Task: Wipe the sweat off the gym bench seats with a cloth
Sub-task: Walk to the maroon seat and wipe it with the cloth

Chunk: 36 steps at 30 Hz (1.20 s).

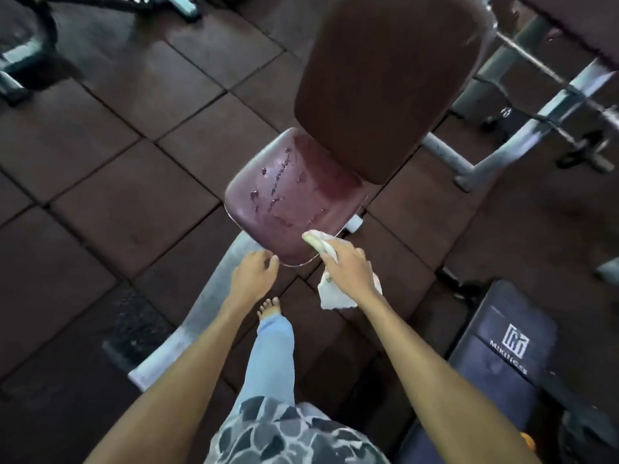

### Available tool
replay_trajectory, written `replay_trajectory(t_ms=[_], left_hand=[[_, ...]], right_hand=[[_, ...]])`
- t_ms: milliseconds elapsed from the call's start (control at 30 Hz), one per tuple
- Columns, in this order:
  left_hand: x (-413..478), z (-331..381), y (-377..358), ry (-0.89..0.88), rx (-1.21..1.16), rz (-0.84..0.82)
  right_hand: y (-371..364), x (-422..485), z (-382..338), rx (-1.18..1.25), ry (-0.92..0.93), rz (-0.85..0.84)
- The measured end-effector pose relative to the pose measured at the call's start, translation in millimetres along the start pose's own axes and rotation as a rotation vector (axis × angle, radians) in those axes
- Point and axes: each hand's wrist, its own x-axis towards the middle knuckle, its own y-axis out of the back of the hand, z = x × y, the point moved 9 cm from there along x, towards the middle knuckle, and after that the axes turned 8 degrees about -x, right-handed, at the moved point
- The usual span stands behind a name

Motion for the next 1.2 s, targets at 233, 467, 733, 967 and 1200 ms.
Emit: replay_trajectory(t_ms=[233, 467, 733, 967, 1200], left_hand=[[97, -53, -13, 0.348, -0.398, 0.27], [162, -79, -39, 0.376, -0.406, 0.663], [160, -84, -44, 0.2, -0.336, 0.966], [162, -88, -46, 0.139, -0.192, 1.073], [160, -85, -44, 0.13, -0.216, 1.088]], right_hand=[[32, 159, -27, -0.287, 0.3, 0.207], [-19, 271, -4, -0.574, 0.556, 0.103], [-34, 283, -7, -0.529, 0.628, 0.173], [-42, 362, -107, -0.509, 0.567, 0.214], [-51, 280, -34, -0.51, 0.759, 0.215]])
